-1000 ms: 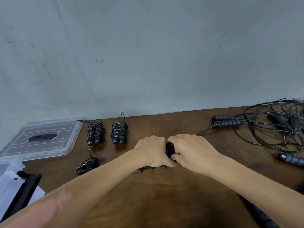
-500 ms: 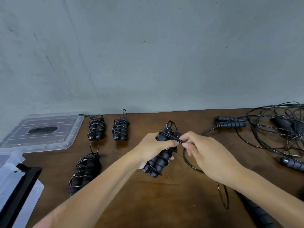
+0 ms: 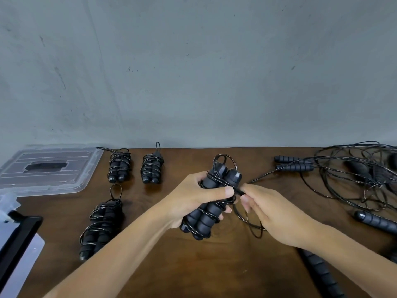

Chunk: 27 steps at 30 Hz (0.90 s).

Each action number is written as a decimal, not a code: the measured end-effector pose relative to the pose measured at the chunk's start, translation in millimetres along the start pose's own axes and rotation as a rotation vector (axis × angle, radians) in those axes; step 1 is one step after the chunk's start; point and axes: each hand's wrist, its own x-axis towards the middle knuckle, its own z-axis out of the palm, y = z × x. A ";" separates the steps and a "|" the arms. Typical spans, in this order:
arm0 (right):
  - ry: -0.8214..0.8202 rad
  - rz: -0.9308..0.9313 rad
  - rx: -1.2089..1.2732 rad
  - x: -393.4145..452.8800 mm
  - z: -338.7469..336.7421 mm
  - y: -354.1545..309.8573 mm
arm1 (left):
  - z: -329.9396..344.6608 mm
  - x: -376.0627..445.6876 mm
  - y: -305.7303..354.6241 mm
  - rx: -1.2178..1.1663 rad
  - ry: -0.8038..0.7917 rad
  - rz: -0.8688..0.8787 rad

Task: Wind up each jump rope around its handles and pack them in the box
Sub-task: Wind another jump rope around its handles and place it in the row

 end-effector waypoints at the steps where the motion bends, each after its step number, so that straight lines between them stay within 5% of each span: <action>1: -0.011 -0.027 -0.063 0.6 0.2 3.4 | -0.3 -1.6 0.6 0.013 -0.011 0.005; 11: -0.309 -0.450 -0.517 21.3 -15.5 14.8 | -2.6 -11.3 18.0 0.374 -0.254 -0.031; 16: -0.355 -0.473 -0.553 37.1 -22.5 11.9 | -4.7 -6.3 32.2 0.705 -0.361 -0.060; 27: -0.183 -0.631 -1.003 107.4 -51.3 2.5 | -8.0 11.6 25.6 1.055 -0.331 -0.154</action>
